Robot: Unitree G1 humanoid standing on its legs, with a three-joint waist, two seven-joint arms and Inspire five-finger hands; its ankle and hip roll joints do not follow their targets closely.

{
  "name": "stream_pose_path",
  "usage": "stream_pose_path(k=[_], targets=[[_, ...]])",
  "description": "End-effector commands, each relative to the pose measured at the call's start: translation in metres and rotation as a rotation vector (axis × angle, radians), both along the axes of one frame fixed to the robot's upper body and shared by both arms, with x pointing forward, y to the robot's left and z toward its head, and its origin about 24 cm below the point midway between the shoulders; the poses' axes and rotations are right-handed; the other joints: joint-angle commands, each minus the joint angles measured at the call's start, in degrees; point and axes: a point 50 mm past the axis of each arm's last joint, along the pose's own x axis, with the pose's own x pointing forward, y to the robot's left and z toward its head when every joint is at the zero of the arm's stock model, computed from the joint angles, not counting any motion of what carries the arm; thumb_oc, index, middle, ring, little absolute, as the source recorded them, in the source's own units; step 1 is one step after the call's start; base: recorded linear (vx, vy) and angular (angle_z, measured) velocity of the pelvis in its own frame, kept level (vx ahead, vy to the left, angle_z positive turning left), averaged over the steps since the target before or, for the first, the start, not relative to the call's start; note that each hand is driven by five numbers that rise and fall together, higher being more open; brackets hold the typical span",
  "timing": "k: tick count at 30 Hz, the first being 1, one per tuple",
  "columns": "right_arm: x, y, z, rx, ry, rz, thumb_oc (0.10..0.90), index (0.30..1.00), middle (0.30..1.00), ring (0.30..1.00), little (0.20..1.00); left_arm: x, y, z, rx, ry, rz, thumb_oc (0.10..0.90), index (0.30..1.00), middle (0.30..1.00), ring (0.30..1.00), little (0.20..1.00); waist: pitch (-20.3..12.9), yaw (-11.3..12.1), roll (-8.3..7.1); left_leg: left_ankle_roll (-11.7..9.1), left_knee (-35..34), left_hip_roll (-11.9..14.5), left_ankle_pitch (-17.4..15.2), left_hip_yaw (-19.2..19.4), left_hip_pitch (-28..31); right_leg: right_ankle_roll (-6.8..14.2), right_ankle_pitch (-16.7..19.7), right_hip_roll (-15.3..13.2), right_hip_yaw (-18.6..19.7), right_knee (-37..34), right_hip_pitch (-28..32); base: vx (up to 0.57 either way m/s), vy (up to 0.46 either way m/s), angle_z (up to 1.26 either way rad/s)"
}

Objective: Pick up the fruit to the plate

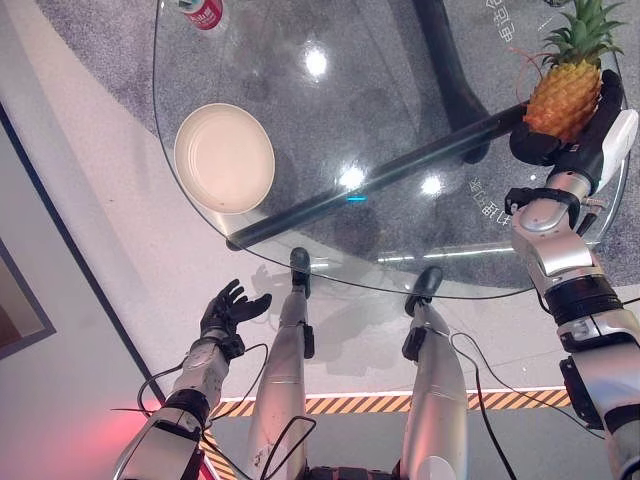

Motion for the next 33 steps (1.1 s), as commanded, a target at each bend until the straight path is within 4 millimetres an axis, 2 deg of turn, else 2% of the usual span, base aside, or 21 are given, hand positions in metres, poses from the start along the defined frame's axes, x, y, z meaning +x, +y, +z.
stream_pose_path(k=[1,24,25,26,27,33], targets=[[-0.012,-0.031,-0.003,-0.016,0.038,-0.084,0.8,0.9,0.9,0.9,0.9,-0.014,0.017,-0.007,0.068,0.038,0.021,0.8,0.9,0.9,0.9,0.9,-0.8,0.0,2.31,-1.3,7.1,3.0,-4.7,-2.1,-1.5,1.7,6.4,-0.8,-0.1,-0.9,-2.7,0.0,0.0,0.0],[-0.008,-0.048,-0.016,0.13,0.119,-0.092,0.8,0.9,0.9,0.9,0.9,-0.01,0.02,-0.003,0.077,0.042,0.0,0.8,0.9,0.9,0.9,0.9,-0.8,0.7,2.54,-1.3,7.6,2.9,-5.0,-2.5,-1.7,1.6,6.3,-1.0,-0.4,-0.4,-2.7,0.0,0.0,0.0],[-0.008,-0.049,-0.017,0.131,0.121,-0.092,0.731,0.841,0.841,0.841,0.831,-0.01,0.02,-0.003,0.077,0.042,-0.001,0.8,0.9,0.9,0.9,0.9,-0.8,0.7,2.57,-1.3,7.7,2.9,-5.0,-2.5,-1.7,1.6,6.3,-1.0,-0.4,-0.3,-2.8,0.0,0.0,0.0],[-0.008,-0.05,-0.017,0.133,0.132,-0.088,0.204,0.389,0.389,0.389,0.304,-0.01,0.02,-0.002,0.074,0.04,-0.001,0.8,0.9,0.9,0.9,0.9,-0.8,0.7,2.64,-1.3,7.8,2.9,-5.0,-2.5,-1.9,1.6,6.3,-1.0,-0.3,-0.2,-2.9,0.0,0.0,0.0],[-0.008,-0.051,-0.017,0.134,0.138,-0.089,0.1,0.3,0.3,0.3,0.2,-0.009,0.02,-0.002,0.072,0.038,-0.001,0.8,0.9,0.9,0.9,0.9,-0.8,0.7,2.66,-1.3,7.7,2.9,-5.0,-2.5,-1.9,1.6,6.3,-0.9,-0.2,-0.4,-2.9,0.0,0.0,0.0],[-0.009,-0.057,-0.021,0.152,0.172,-0.101,0.1,0.3,0.3,0.3,0.2,-0.009,0.018,-0.002,0.073,0.036,-0.001,0.8,0.9,0.9,0.9,0.9,-0.8,0.9,2.77,-1.2,7.7,2.7,-5.1,-2.6,-1.8,1.6,6.3,-1.0,-0.3,-0.4,-2.9,0.0,0.0,0.0]])
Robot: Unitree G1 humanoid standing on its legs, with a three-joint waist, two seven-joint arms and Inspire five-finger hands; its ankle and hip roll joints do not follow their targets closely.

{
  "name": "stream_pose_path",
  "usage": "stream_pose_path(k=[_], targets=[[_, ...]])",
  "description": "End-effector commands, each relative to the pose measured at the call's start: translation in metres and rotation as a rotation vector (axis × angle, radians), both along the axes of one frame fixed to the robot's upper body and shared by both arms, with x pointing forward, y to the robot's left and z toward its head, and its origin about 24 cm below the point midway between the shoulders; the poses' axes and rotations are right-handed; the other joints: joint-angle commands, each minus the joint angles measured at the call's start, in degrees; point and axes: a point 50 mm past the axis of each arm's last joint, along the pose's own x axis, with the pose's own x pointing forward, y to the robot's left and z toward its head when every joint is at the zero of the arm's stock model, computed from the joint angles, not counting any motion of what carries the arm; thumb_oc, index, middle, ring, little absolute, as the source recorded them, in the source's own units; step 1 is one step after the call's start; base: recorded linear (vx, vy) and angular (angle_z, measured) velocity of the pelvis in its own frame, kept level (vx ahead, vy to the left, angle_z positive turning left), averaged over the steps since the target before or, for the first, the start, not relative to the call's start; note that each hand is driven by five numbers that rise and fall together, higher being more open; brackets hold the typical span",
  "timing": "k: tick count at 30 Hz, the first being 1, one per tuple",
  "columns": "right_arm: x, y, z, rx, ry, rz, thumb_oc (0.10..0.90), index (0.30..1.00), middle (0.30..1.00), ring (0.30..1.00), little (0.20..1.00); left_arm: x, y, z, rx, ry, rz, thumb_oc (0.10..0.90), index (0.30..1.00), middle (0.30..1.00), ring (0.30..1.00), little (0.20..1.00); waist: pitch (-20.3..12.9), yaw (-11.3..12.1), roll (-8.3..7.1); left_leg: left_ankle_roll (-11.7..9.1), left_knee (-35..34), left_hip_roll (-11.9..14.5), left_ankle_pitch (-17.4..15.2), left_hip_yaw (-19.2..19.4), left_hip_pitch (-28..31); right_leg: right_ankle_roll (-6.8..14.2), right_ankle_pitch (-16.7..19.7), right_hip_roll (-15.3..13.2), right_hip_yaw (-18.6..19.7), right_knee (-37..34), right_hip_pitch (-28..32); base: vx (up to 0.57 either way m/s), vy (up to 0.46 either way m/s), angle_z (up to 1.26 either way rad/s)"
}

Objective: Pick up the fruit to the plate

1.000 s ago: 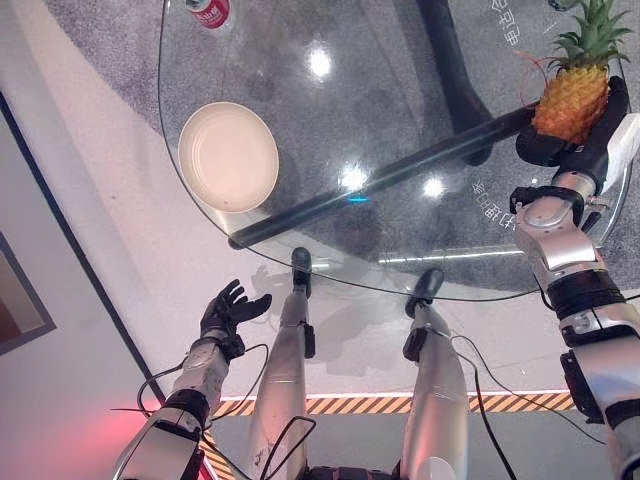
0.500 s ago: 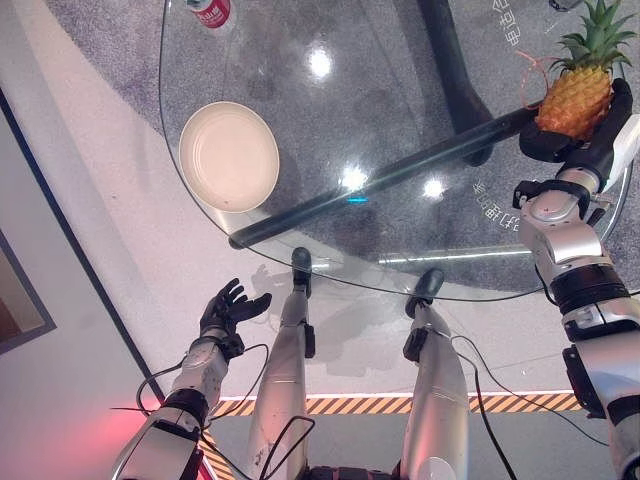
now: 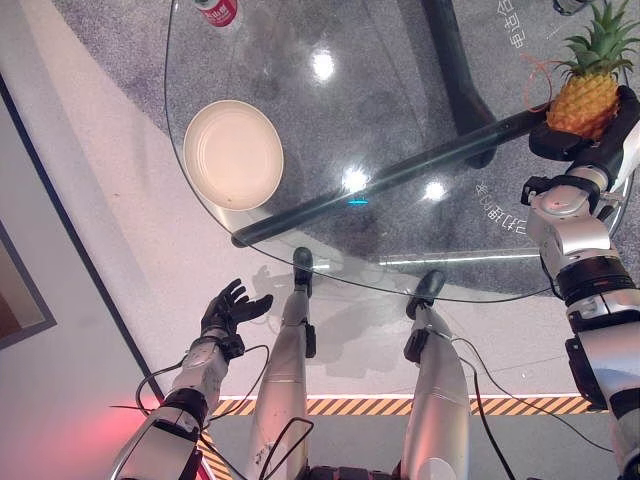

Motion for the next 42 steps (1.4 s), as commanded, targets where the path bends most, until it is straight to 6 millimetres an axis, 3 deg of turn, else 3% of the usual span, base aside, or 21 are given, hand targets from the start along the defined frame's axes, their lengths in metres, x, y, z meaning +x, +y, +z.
stream_pose_path(k=[1,10,15,22,26,27,31,35,42], targets=[[-0.013,-0.034,-0.028,0.008,0.151,-0.062,0.1,0.3,0.3,0.3,0.2,-0.011,0.02,-0.003,0.049,0.025,0.033,0.8,0.9,0.9,0.9,0.9,-0.8,0.2,2.71,-1.3,7.6,3.0,-5.4,-2.4,-1.8,1.6,6.4,-0.9,-0.1,-0.8,-3.1,0.0,0.0,0.0],[-0.013,-0.039,-0.032,0.014,0.189,-0.062,0.1,0.3,0.3,0.3,0.2,-0.01,0.025,0.0,-0.011,-0.002,0.085,0.8,0.9,0.9,0.9,0.9,-0.8,0.4,2.67,-1.3,7.2,3.0,-5.3,-2.3,-1.2,1.7,6.4,-0.9,-0.2,-1.2,-2.4,0.0,0.0,0.0],[-0.014,-0.04,-0.032,0.004,0.18,-0.065,0.1,0.3,0.3,0.3,0.2,-0.008,0.03,0.004,-0.132,-0.056,0.186,0.8,0.9,0.9,0.9,0.9,-0.8,0.4,2.58,-1.4,7.3,3.0,-5.4,-2.4,-1.0,1.8,6.2,-1.0,-0.2,-1.1,-2.2,0.0,0.0,0.0],[-0.011,-0.031,-0.026,-0.053,0.138,-0.015,0.1,0.3,0.3,0.3,0.2,0.003,0.049,0.028,-0.266,-0.204,0.385,0.8,0.9,0.9,0.9,0.9,-0.8,0.4,2.4,-1.7,7.2,3.0,-5.4,-2.5,-0.8,1.8,5.9,-1.2,-0.2,-1.0,-2.0,0.0,0.0,0.0],[-0.009,-0.016,-0.018,-0.112,0.091,0.046,0.1,0.3,0.3,0.3,0.2,0.01,0.063,0.052,-0.271,-0.338,0.526,0.8,0.9,0.9,0.9,0.9,-0.8,0.1,2.09,-1.8,6.7,3.0,-5.2,-2.5,-0.6,1.8,5.8,-1.0,-0.1,-1.2,-1.9,0.0,0.0,0.0],[-0.008,-0.002,-0.015,-0.138,0.054,0.097,0.1,0.3,0.3,0.3,0.2,0.016,0.069,0.071,-0.267,-0.418,0.586,0.8,0.9,0.9,0.9,0.9,-0.8,-0.1,1.72,-2.0,6.7,2.9,-5.3,-2.7,-0.8,1.8,5.6,-0.9,-0.1,-1.2,-2.0,0.0,0.0,0.0],[-0.01,0.019,-0.011,-0.192,-0.008,0.175,0.1,0.3,0.3,0.3,0.2,0.02,0.081,0.102,-0.259,-0.56,0.685,0.8,0.9,0.9,0.9,0.9,-0.8,-0.3,1.0,-2.2,6.5,2.9,-5.2,-2.9,-0.7,1.8,5.4,-0.7,-0.1,-1.3,-1.8,0.0,-0.008,0.0],[-0.013,0.04,-0.005,-0.233,-0.064,0.251,0.1,0.3,0.3,0.3,0.2,0.026,0.09,0.137,-0.278,-0.718,0.728,0.8,0.9,0.9,0.9,0.9,-0.8,-0.7,0.41,-2.4,6.0,3.2,-5.1,-2.6,-0.5,1.8,5.2,-0.3,0.0,-1.6,-1.6,0.0,0.0,0.0],[-0.019,0.066,0.002,-0.295,-0.136,0.367,0.1,0.3,0.3,0.3,0.2,0.032,0.092,0.182,-0.286,-0.914,0.693,0.8,0.9,0.9,0.9,0.9,-0.8,-1.5,0.1,-2.7,5.9,3.6,-5.1,-2.1,-0.7,1.7,4.9,-0.1,0.5,-1.5,-1.9,0.0,0.0,0.0]])
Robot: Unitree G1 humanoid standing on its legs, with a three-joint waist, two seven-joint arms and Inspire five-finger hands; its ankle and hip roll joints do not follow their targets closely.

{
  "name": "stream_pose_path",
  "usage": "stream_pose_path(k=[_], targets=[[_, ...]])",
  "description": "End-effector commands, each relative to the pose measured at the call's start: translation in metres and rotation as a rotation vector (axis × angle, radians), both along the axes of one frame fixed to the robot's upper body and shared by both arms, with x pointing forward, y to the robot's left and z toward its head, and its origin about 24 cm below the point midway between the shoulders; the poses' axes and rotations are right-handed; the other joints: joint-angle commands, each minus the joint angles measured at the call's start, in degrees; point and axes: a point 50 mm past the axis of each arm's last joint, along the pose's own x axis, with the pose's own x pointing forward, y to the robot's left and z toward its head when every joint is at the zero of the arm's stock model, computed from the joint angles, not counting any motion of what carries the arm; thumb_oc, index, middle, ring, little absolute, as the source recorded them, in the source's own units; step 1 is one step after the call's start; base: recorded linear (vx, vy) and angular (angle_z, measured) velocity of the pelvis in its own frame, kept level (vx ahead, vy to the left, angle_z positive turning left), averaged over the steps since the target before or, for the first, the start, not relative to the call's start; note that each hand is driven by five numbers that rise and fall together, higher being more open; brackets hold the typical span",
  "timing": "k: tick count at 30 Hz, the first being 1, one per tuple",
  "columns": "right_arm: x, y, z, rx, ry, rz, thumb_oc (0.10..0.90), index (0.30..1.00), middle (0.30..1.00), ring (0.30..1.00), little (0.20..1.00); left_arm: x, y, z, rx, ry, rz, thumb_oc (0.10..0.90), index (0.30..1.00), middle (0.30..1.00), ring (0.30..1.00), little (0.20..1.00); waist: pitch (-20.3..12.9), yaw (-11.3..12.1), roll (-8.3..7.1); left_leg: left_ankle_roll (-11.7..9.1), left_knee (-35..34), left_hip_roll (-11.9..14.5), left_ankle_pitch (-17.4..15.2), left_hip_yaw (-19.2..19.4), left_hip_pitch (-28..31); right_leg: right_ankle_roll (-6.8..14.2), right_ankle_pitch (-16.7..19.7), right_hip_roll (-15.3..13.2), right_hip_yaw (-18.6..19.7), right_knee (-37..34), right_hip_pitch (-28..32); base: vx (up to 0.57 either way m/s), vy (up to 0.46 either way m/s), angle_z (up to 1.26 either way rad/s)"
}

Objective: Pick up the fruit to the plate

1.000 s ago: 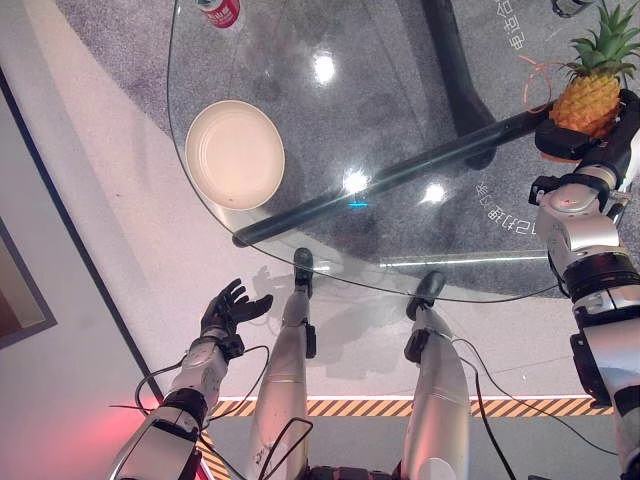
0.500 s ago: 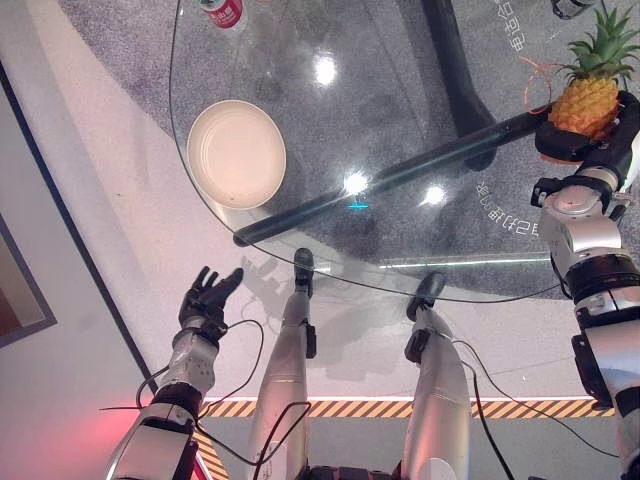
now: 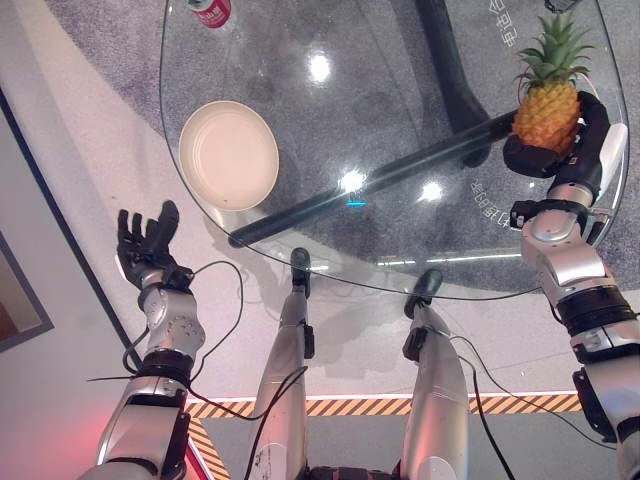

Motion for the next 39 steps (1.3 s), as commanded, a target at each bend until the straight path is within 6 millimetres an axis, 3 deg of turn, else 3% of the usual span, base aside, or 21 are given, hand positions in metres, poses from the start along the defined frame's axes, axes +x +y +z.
stream_pose_path(k=[1,10,20,39], targets=[[-0.004,0.034,0.021,-0.113,-0.12,0.171,0.1,0.3,0.3,0.3,0.2,-0.011,0.035,0.049,0.07,-0.203,0.157,0.8,0.9,0.9,0.9,0.9,-0.7,0.1,0.06,-2.6,6.0,3.2,-5.5,-1.5,0.2,2.0,5.2,-0.3,0.6,-2.5,-0.7,0.0,0.0,0.0],[-0.012,0.065,0.027,-0.224,-0.166,0.311,0.1,0.3,0.3,0.3,0.2,-0.006,0.013,0.078,0.134,-0.404,0.026,0.8,0.9,0.9,0.9,0.9,-0.7,-0.2,-0.17,-2.8,5.3,3.8,-5.5,-0.8,0.7,2.1,5.1,-0.1,0.8,-3.4,0.0,0.0,0.005,-0.01],[-0.017,0.087,0.033,-0.353,-0.184,0.427,0.1,0.3,0.3,0.3,0.2,-0.001,-0.039,0.094,0.246,-0.555,-0.239,0.8,0.9,0.9,0.9,0.9,-0.7,0.4,0.08,-2.7,4.9,3.7,-5.4,-0.8,0.9,2.7,5.8,-0.6,0.2,-4.2,0.7,0.0,0.0,0.0],[-0.029,0.113,0.044,-0.535,-0.179,0.576,0.1,0.3,0.3,0.3,0.2,0.0,-0.089,0.115,0.342,-0.607,-0.532,0.8,0.9,0.9,0.9,0.9,-0.7,0.0,0.51,-2.6,4.1,3.3,-4.8,-0.5,1.3,3.5,7.1,-1.2,0.0,-5.6,1.2,0.0,0.0,0.0]])
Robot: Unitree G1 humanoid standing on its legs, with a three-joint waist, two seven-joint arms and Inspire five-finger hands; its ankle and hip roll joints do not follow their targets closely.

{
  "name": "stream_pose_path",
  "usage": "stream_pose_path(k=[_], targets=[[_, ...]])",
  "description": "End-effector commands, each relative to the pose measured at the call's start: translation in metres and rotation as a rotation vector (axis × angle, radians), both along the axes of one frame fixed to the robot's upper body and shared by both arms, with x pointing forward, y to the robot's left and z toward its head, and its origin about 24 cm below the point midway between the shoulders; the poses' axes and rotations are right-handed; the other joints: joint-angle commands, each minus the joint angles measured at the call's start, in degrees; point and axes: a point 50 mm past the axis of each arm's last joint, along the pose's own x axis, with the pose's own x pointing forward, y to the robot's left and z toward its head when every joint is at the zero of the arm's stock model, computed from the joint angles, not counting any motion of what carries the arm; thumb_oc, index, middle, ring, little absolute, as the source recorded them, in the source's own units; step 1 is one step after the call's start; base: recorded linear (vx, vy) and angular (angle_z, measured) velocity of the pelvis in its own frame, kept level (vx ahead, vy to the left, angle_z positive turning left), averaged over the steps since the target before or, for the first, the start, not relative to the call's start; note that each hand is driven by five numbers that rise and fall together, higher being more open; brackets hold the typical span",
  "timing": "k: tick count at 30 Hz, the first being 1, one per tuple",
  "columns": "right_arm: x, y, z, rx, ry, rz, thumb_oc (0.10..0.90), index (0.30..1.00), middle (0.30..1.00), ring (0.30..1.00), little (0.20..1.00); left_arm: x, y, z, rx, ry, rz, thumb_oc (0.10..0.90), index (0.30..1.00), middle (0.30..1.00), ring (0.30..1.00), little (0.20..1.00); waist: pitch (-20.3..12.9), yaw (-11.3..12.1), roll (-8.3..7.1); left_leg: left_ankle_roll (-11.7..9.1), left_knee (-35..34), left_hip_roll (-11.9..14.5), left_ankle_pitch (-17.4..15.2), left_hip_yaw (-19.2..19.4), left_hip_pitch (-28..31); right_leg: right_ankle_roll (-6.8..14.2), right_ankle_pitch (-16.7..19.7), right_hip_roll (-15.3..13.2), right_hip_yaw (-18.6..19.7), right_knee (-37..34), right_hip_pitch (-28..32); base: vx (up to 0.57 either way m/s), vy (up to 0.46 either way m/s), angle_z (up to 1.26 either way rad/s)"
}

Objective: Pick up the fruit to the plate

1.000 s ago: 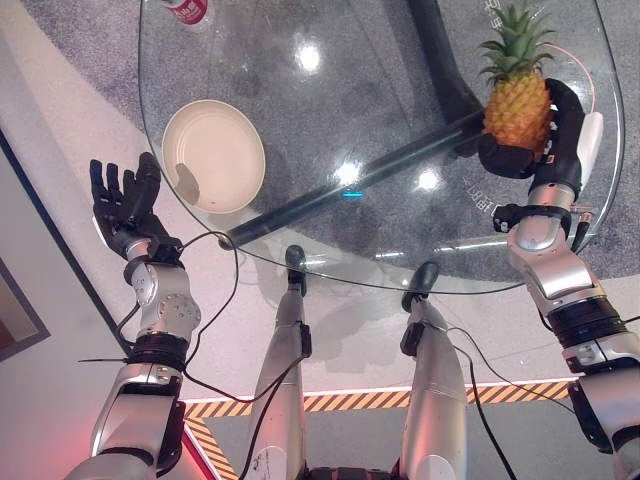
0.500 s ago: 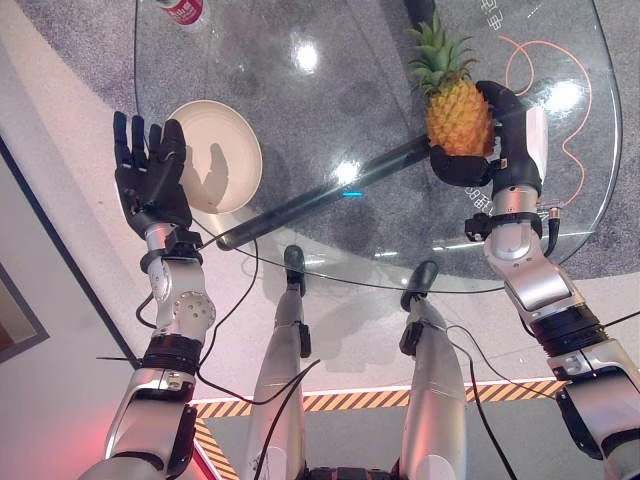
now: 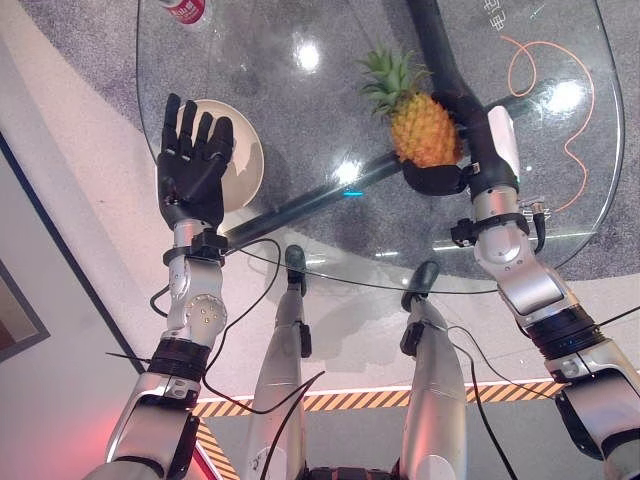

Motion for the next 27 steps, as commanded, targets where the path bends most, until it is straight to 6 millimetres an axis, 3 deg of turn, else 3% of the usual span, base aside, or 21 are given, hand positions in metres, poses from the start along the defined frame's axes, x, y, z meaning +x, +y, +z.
stream_pose_path(k=[1,27], targets=[[-0.022,0.031,0.047,-0.094,-0.239,0.176,0.1,0.3,0.3,0.3,0.2,-0.009,-0.009,0.052,0.109,-0.251,-0.061,0.8,0.9,0.9,0.9,0.9,-0.8,0.7,0.56,-2.4,4.3,2.9,-4.6,-1.1,1.6,3.5,7.2,-1.4,-0.2,-5.5,2.0,0.0,0.0,0.0],[-0.04,0.07,0.06,-0.189,-0.255,0.371,0.1,0.3,0.3,0.3,0.2,-0.011,-0.06,0.056,0.146,-0.265,-0.382,0.8,0.9,0.9,0.9,0.9,-0.8,0.9,1.12,-2.1,3.7,2.4,-4.0,-1.3,1.5,4.0,8.4,-2.2,-0.7,-6.5,1.9,0.0,0.0,0.0]])
